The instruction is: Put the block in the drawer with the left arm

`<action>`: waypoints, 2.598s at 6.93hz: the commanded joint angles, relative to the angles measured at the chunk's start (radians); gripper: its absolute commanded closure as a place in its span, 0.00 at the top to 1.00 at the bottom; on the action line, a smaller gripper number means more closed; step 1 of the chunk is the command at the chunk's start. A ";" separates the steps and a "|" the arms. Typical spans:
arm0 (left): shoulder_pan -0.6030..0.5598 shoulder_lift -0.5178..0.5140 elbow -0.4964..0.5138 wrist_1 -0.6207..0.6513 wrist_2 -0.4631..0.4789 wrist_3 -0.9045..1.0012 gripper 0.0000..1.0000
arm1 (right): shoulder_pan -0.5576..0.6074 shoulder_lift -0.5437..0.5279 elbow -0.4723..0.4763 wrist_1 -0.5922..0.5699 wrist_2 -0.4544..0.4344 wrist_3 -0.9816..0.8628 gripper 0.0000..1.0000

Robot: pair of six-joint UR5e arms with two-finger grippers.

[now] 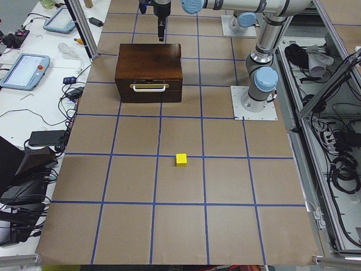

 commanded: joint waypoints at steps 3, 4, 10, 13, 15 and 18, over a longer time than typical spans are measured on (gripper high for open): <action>0.341 -0.061 0.011 0.001 -0.038 0.267 1.00 | 0.000 -0.001 0.000 0.000 -0.001 0.000 1.00; 0.392 -0.077 0.001 -0.001 -0.095 0.270 1.00 | -0.001 0.000 0.000 0.000 -0.001 0.000 1.00; 0.405 -0.219 -0.105 0.194 -0.171 0.390 1.00 | -0.001 -0.001 0.000 0.000 0.001 0.000 1.00; 0.405 -0.233 -0.125 0.197 -0.176 0.358 1.00 | 0.000 -0.001 0.000 0.000 0.001 0.000 1.00; 0.403 -0.267 -0.122 0.209 -0.174 0.376 1.00 | 0.000 -0.001 0.000 0.000 0.001 0.000 1.00; 0.403 -0.289 -0.111 0.214 -0.182 0.384 1.00 | -0.002 -0.001 0.000 0.000 0.001 0.000 1.00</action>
